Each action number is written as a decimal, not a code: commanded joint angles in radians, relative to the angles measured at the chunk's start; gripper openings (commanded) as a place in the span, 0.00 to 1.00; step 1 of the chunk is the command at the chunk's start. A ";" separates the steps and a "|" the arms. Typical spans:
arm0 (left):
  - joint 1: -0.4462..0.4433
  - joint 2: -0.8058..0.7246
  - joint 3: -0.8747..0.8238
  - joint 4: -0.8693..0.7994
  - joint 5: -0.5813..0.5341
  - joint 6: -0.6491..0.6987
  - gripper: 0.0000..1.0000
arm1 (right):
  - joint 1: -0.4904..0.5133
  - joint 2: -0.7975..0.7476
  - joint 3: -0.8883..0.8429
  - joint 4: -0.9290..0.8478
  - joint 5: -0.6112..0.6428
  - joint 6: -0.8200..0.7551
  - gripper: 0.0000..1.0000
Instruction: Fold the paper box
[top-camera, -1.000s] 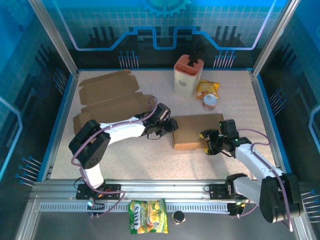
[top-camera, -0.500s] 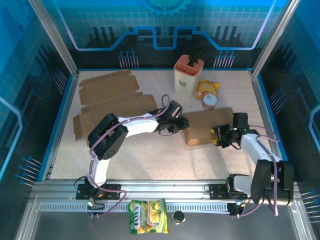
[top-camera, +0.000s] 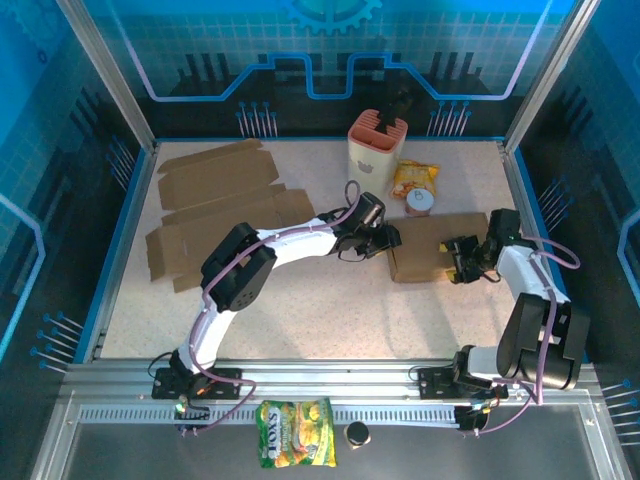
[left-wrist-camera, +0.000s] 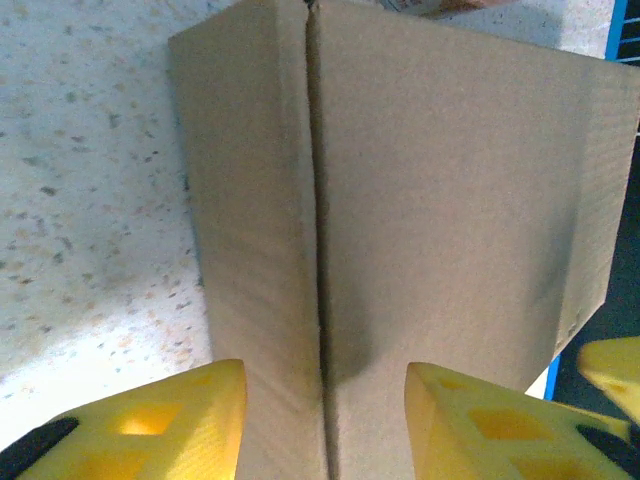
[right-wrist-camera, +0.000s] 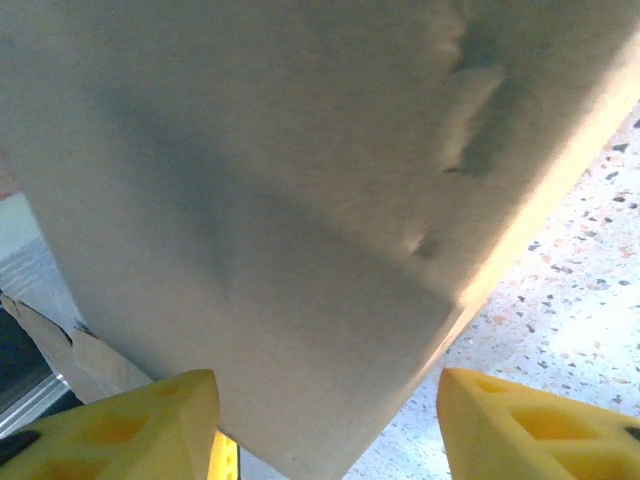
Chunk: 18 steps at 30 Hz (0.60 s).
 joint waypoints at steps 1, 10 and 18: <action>0.000 -0.152 -0.079 -0.041 -0.046 0.016 0.47 | 0.031 -0.054 0.061 -0.112 0.065 -0.034 0.64; 0.218 -0.562 -0.387 -0.268 -0.151 0.112 0.45 | 0.291 -0.167 0.155 -0.176 0.169 0.001 0.64; 0.688 -0.654 -0.469 -0.532 -0.190 0.403 0.40 | 0.619 -0.130 0.171 -0.032 0.152 0.054 0.63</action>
